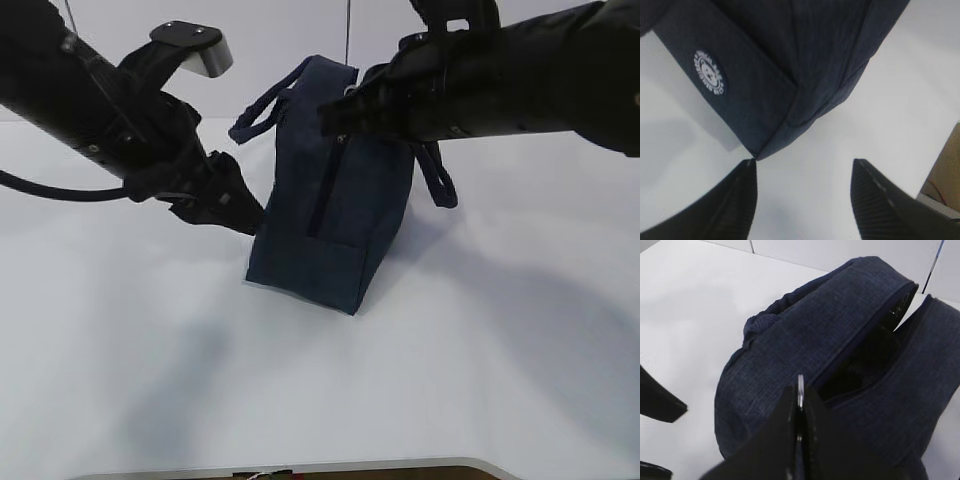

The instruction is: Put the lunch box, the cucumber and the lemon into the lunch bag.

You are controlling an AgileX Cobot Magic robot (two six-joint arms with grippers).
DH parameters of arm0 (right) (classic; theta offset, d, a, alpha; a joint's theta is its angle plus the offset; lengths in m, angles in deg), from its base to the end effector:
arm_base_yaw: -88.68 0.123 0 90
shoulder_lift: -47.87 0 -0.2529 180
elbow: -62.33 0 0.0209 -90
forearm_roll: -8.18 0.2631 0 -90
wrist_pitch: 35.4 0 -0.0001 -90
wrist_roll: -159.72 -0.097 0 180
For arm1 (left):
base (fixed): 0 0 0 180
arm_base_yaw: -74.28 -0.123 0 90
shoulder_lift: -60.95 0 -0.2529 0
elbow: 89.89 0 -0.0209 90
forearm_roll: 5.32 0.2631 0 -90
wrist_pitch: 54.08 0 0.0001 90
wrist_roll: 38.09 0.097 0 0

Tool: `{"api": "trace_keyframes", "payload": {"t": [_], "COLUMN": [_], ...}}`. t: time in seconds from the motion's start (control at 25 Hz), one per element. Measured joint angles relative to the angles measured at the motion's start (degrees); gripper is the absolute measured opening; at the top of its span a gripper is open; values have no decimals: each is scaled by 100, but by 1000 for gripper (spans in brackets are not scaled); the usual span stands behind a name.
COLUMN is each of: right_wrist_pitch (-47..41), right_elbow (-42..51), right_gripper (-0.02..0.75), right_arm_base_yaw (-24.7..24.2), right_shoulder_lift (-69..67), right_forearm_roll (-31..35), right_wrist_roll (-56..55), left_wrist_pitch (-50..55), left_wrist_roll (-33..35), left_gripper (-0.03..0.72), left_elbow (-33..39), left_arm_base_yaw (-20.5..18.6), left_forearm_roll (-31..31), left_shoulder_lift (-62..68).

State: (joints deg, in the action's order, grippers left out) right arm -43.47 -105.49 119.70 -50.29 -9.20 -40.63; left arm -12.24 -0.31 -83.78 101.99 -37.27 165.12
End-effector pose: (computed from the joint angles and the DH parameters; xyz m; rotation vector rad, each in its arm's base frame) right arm 0.3238 0.1899 0.2558 -0.4748 2.0207 0.3243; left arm 0.3069 -0.1999 0.2200 1.0193 2.3638 -0.5617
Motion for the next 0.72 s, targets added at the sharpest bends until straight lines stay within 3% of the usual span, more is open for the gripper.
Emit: {"api": "trace_keyframes", "payload": {"t": [0.48, 0.56, 0.72], "right_wrist_pitch": [-33, -42, -42], "right_elbow": [-9, -9, -9], "right_gripper": [5, 5, 5], "right_arm_base_yaw": [0, 0, 0], "right_shoulder_lift": [0, 0, 0], "right_forearm_roll": [658, 723, 812], "right_wrist_roll": [-5, -5, -5], "left_wrist_pitch": [-907, -995, -1012], "left_wrist_roll": [736, 751, 755], "left_gripper": [415, 347, 106], "left_elbow": [0, 0, 0], "left_arm_base_yaw": [128, 128, 128], "left_forearm_roll": [-791, -824, -853], "left_shoulder_lift": [389, 389, 398]}}
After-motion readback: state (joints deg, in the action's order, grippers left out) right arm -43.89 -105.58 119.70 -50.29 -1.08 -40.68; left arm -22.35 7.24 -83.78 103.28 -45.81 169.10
